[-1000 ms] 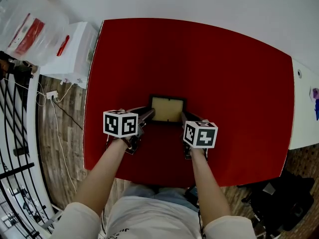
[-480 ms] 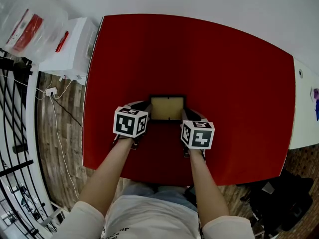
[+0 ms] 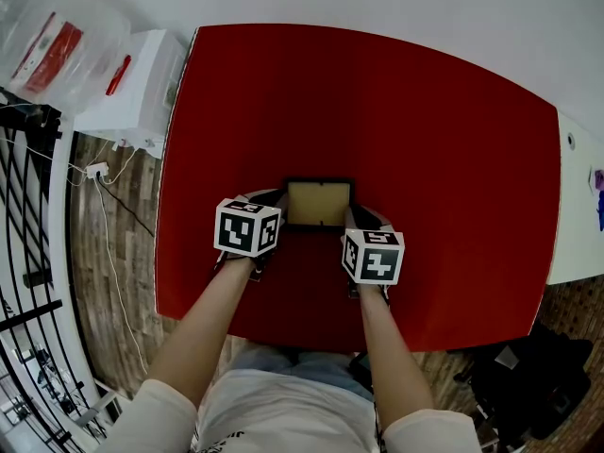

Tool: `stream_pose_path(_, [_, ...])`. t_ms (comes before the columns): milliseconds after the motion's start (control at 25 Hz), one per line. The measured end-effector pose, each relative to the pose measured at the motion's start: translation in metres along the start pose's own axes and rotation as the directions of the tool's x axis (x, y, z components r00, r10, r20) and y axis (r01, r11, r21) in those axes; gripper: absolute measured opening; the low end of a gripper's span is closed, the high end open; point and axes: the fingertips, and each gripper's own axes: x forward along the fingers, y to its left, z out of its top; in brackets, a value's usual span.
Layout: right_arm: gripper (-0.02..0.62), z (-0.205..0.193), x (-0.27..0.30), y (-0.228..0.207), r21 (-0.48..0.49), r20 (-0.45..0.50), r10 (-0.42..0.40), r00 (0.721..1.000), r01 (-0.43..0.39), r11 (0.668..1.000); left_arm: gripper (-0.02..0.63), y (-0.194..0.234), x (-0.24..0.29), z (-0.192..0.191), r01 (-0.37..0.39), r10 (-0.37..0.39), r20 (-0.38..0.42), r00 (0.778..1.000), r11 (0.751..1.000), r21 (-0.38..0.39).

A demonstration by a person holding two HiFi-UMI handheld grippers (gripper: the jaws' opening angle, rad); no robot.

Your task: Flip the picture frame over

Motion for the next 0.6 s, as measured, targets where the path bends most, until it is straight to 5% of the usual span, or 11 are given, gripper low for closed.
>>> stream_pose_path(240, [0.046, -0.002, 0.001, 0.001, -0.018, 0.003, -0.019, 1.000, 0.019, 1.000, 0.029, 0.000, 0.000, 0.000, -0.007, 0.007, 0.004, 1.000, 1.000, 0.005])
stream_pose_path(600, [0.046, 0.017, -0.052, 0.005, -0.197, 0.111, -0.098, 0.989, 0.119, 0.973, 0.021, -0.018, -0.055, 0.021, -0.057, 0.046, 0.137, 0.989, 0.995, 0.079])
